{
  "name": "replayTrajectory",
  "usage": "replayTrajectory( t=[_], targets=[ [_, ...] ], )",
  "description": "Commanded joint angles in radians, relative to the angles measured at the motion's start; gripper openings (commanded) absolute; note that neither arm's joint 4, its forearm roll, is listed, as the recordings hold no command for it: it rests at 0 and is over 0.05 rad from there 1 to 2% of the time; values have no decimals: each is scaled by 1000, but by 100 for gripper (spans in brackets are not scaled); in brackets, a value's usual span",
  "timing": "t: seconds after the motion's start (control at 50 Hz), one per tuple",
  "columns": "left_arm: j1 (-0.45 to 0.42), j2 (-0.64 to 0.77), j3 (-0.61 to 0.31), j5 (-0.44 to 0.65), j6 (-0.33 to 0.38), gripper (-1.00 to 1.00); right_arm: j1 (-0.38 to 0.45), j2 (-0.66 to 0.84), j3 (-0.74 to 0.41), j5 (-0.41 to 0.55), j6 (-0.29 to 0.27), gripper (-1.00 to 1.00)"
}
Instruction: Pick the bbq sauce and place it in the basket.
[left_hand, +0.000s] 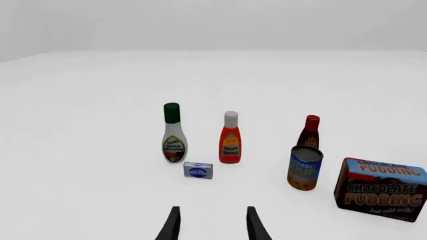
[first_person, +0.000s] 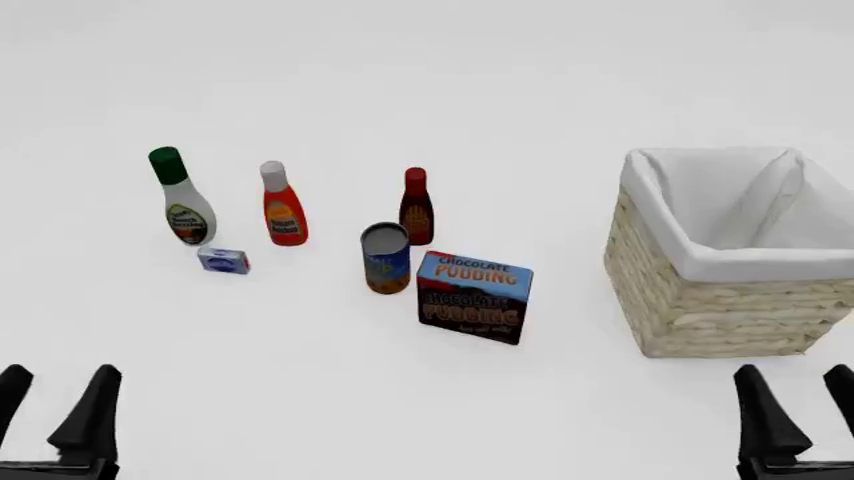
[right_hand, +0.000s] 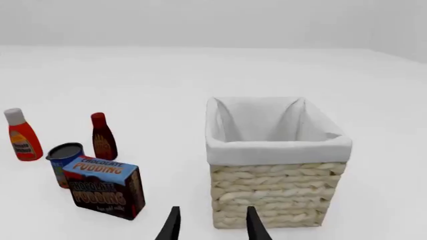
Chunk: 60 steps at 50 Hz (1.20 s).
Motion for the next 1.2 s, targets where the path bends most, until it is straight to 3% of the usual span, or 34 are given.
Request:
replayTrajectory(
  t=[0.02, 0.38, 0.52, 0.96, 1.06, 1.12, 1.2],
  targets=[
    [0, 4, -3, -1, 0, 100, 7, 5, 10, -25, 11, 100],
    [0, 4, -3, -1, 0, 100, 14, 21, 7, -24, 7, 100],
    [0, 4, -3, -1, 0, 100, 23, 38, -47, 7, 5, 100],
    [0, 4, -3, -1, 0, 100, 110, 204, -383, 163, -47, 100],
    [0, 4, -3, -1, 0, 100, 119, 237, -445, 188, -47, 100],
    [0, 4, -3, -1, 0, 100, 111, 299, -509, 202, -11, 100],
    [0, 4, -3, -1, 0, 100, 117, 345, -545, 202, -34, 100]
  ],
)
